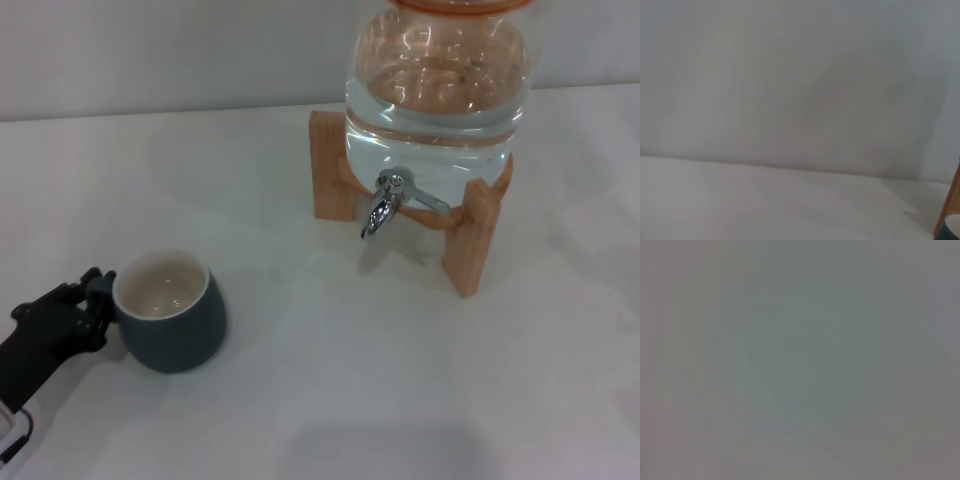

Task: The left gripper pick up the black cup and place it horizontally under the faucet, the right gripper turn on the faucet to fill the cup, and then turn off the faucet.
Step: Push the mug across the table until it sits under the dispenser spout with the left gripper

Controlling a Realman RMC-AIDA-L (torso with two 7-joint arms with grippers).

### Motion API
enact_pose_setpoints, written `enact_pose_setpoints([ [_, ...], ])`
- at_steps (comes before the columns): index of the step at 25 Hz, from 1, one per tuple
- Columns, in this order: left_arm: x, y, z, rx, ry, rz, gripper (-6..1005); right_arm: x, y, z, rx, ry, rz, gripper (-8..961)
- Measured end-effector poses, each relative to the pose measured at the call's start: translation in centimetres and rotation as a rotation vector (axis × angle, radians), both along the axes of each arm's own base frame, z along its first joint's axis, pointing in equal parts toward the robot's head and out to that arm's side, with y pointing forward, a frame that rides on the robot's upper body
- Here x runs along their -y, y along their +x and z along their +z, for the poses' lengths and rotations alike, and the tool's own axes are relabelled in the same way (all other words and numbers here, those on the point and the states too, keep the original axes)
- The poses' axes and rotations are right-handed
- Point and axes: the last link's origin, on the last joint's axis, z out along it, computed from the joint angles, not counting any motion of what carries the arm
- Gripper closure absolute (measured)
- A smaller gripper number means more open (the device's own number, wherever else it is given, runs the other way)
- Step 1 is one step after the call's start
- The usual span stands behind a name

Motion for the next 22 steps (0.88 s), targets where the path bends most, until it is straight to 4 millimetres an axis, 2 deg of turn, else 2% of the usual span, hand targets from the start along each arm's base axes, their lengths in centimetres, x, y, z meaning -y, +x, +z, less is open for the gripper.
enact_pose_setpoints([
  [6,-2.0,2.1,-0.8,-0.035,-0.02,-0.081,823,-0.5,-0.3,-0.1,-0.001,-0.003,0.008,97],
  [11,-3.8,5.2,-2.8,-0.061,-0.07,-0.177,837,-0.9,-0.5,-0.2,-0.003,-0.005,0.017,97],
  [16,-4.8,7.7,-5.1,-0.103,-0.126,-0.228,838,-1.0,-0.6,-0.3,-0.007,-0.006,0.019,97],
  [22,-5.1,9.5,-6.4,-0.106,-0.148,-0.267,839,-1.0,-0.6,-0.5,-0.014,-0.008,0.02,97],
])
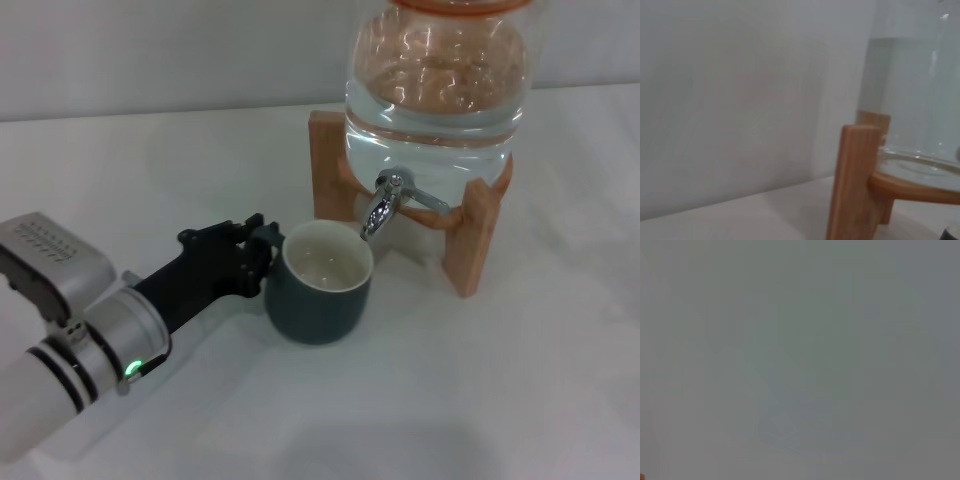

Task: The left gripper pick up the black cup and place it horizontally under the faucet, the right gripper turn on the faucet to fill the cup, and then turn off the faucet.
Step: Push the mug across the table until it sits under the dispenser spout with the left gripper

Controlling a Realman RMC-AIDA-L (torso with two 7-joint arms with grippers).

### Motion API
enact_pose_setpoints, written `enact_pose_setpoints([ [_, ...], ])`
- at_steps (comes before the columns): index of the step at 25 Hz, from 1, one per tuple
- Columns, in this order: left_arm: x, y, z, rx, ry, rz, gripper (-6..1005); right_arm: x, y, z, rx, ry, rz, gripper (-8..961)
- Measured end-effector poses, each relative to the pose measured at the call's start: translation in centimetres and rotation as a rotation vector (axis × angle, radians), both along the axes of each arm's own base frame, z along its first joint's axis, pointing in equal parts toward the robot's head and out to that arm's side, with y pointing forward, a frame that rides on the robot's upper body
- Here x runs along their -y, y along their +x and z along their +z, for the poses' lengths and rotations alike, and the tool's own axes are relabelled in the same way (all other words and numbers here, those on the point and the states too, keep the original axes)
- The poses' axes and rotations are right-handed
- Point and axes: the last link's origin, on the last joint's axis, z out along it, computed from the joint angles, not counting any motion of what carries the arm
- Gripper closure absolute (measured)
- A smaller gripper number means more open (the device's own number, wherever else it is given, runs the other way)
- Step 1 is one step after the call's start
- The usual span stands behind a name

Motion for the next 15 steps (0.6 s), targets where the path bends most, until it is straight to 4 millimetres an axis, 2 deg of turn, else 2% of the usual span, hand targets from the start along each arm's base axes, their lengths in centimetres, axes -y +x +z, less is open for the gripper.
enact_pose_setpoints([
  [6,-0.6,1.3,-0.8,0.002,0.001,-0.006,839,-0.5,-0.1,-0.1,-0.002,-0.006,0.0,97],
  [15,-1.0,2.4,-1.8,-0.036,-0.032,-0.013,840,-0.6,-0.1,-0.3,-0.003,-0.01,-0.009,97],
])
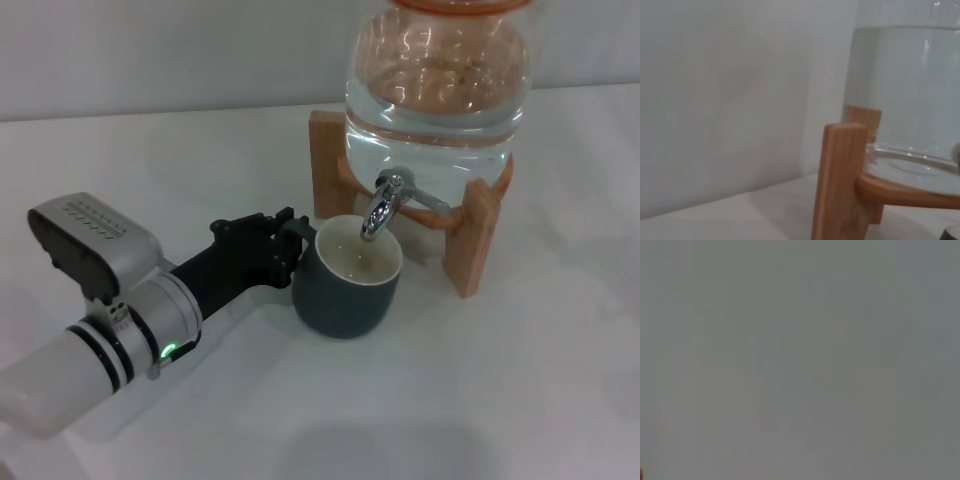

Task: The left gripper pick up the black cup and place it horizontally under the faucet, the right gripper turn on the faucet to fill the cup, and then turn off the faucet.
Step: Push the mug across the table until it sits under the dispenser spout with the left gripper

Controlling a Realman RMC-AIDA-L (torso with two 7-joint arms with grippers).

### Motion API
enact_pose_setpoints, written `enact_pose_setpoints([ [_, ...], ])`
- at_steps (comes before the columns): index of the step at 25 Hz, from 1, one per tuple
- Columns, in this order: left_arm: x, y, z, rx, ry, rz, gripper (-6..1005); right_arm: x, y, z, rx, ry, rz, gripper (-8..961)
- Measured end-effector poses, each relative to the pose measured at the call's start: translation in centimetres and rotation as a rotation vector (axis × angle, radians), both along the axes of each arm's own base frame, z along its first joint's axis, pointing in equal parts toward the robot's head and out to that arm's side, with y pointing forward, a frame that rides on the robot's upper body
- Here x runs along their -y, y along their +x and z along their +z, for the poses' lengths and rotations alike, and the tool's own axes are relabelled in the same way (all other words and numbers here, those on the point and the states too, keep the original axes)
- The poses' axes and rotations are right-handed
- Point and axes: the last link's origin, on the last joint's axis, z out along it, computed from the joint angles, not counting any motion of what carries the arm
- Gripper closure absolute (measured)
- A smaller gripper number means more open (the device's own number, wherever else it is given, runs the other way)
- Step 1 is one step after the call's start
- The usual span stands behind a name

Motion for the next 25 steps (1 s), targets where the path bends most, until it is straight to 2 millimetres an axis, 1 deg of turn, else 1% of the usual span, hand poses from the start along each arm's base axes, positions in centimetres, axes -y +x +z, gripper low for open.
enact_pose_setpoints([
  [5,-0.11,0.31,-0.5,-0.027,-0.023,-0.005,841,0.0,-0.01,-0.08,0.004,0.001,-0.002,97],
  [19,-0.19,0.32,-0.66,-0.036,-0.036,0.004,853,-0.01,0.07,-0.06,0.005,0.0,-0.007,97],
  [24,-0.48,0.41,-0.93,-0.047,-0.058,0.03,763,-0.03,0.06,-0.04,0.006,0.0,-0.007,98],
  [25,-0.51,0.44,-0.94,-0.047,-0.059,0.031,723,-0.03,0.06,-0.04,0.006,0.0,-0.007,98],
])
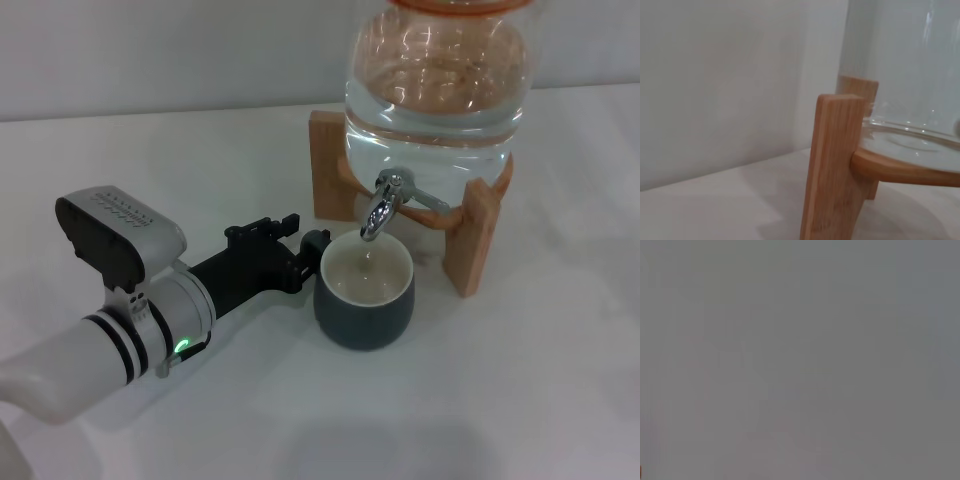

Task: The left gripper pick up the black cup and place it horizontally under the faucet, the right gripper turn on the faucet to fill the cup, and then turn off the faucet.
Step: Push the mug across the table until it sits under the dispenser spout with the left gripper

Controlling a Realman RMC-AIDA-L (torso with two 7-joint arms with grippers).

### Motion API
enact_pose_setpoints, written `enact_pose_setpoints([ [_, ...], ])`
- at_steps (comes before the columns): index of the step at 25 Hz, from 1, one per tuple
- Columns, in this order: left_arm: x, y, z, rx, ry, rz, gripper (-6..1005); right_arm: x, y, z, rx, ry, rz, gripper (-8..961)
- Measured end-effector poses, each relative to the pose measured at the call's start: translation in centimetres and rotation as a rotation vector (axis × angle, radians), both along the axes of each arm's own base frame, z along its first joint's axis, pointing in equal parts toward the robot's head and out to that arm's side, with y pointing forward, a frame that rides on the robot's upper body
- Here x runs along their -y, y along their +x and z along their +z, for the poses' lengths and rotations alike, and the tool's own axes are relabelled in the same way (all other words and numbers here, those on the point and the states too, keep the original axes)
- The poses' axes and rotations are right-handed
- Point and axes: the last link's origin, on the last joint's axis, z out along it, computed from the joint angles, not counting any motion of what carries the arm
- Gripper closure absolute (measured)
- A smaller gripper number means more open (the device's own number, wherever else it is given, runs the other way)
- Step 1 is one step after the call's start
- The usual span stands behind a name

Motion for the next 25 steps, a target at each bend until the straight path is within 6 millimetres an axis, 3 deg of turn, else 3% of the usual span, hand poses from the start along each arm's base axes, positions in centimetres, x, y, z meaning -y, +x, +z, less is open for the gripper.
enact_pose_setpoints([
  [4,-0.2,0.19,0.04,0.004,-0.003,0.002,562,0.05,0.03,0.0,0.0,0.0,-0.001,98],
  [7,-0.37,0.15,0.18,0.009,-0.005,0.01,532,0.05,0.03,-0.03,-0.001,0.0,-0.001,98],
  [25,0.39,-0.81,-0.2,-0.027,-0.07,0.02,534,0.32,0.21,-0.08,-0.002,-0.001,-0.01,97],
])
